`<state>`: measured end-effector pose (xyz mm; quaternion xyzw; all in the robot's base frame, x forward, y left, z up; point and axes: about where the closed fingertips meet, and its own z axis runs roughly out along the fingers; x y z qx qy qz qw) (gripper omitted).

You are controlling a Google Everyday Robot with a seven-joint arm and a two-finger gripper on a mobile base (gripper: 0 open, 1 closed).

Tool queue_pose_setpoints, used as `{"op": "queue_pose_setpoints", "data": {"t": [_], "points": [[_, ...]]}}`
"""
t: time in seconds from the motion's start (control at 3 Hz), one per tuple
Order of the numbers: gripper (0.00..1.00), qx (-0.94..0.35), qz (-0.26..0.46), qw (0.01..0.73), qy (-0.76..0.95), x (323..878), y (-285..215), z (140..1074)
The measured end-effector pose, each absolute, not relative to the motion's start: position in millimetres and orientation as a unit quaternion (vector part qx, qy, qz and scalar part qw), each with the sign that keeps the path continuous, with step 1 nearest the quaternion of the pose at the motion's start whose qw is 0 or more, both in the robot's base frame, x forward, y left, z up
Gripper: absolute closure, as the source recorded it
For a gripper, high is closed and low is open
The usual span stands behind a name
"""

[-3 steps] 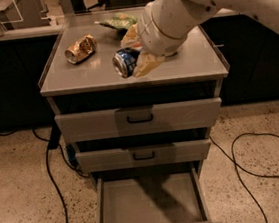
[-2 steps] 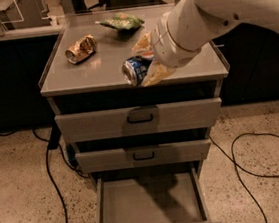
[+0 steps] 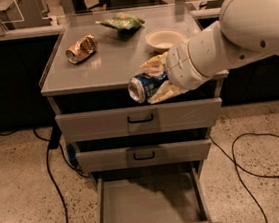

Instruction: Place pepsi can into bottom drawer

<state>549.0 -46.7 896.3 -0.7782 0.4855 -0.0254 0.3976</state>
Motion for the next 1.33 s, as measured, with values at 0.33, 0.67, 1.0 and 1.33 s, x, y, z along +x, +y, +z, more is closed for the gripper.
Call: {"op": "queue_pose_setpoints", "data": {"t": [0.33, 0.67, 1.0, 1.33], "points": [[1.0, -0.782, 0.0, 0.408, 0.472, 559, -47, 869], [1.0, -0.779, 0.001, 0.41, 0.474, 545, -39, 869], [1.0, -0.78, 0.012, 0.419, 0.465, 531, -40, 856], [1.0, -0.775, 0.027, 0.44, 0.452, 524, -51, 828]]}}
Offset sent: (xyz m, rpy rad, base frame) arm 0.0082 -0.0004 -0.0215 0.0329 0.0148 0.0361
